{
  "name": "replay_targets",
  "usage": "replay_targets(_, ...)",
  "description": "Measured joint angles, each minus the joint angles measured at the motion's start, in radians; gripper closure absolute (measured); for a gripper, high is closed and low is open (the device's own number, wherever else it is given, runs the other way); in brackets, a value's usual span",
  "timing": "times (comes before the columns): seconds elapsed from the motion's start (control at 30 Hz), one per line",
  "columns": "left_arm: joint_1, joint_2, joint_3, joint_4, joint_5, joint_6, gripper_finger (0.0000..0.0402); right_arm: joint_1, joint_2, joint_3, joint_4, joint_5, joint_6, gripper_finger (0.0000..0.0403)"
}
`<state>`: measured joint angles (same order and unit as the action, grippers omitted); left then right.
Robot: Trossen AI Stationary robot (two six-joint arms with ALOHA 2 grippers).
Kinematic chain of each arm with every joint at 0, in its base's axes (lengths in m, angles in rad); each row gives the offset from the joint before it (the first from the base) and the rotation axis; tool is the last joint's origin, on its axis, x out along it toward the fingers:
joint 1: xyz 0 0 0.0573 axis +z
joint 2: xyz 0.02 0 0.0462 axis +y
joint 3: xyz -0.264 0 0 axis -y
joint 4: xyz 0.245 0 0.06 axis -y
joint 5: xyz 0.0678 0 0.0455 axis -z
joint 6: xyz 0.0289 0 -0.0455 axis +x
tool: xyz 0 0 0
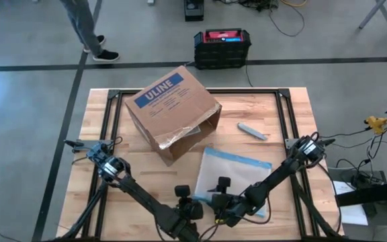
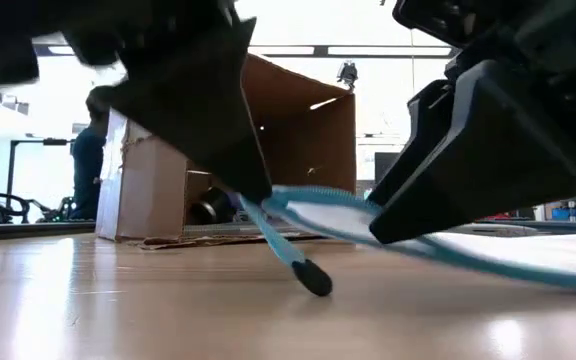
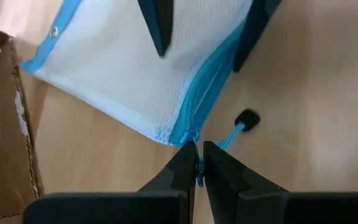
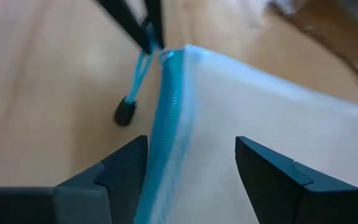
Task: Unpack boxes
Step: Open the white zip bag
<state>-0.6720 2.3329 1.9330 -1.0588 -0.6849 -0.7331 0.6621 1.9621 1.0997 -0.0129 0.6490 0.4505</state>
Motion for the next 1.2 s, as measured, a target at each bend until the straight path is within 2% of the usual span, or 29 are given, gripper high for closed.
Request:
replay_targets(0.2, 0.0, -0.005, 0.033, 0.002, -0.013, 0.037, 0.0388, -0.005, 0.0, -0.005, 0.01, 0.042, 0.005, 0.0207)
replay_targets(0.33, 0.0, -0.005, 0.033, -0.01, -0.013, 0.041, 0.0388, -0.008, -0.001, 0.001, 0.01, 0.044, -0.006, 0.0242)
replay_targets(0.43, -0.001, -0.005, 0.03, -0.028, -0.013, 0.04, 0.0388, -0.008, -0.008, 0.011, 0.002, 0.007, -0.014, 0.0287)
replay_targets(0.57, -0.001, -0.005, 0.025, -0.07, -0.013, 0.027, 0.0388, -0.008, -0.01, 0.045, -0.09, -0.026, 0.001, 0.0377)
replay_targets(0.6, -0.001, -0.005, 0.022, -0.085, -0.014, 0.021, 0.0388, -0.008, -0.011, 0.058, -0.116, -0.026, -0.001, 0.0389)
replay_targets(0.9, -0.001, -0.005, 0.001, -0.089, -0.045, 0.007, 0.0388, -0.016, -0.019, 0.152, -0.33, 0.004, -0.003, 0.04)
replay_targets(1.2, -0.01, -0.014, 0.002, -0.052, -0.097, 0.004, 0.0388, -0.043, -0.023, 0.2, -0.378, -0.003, 0.005, 0.0402)
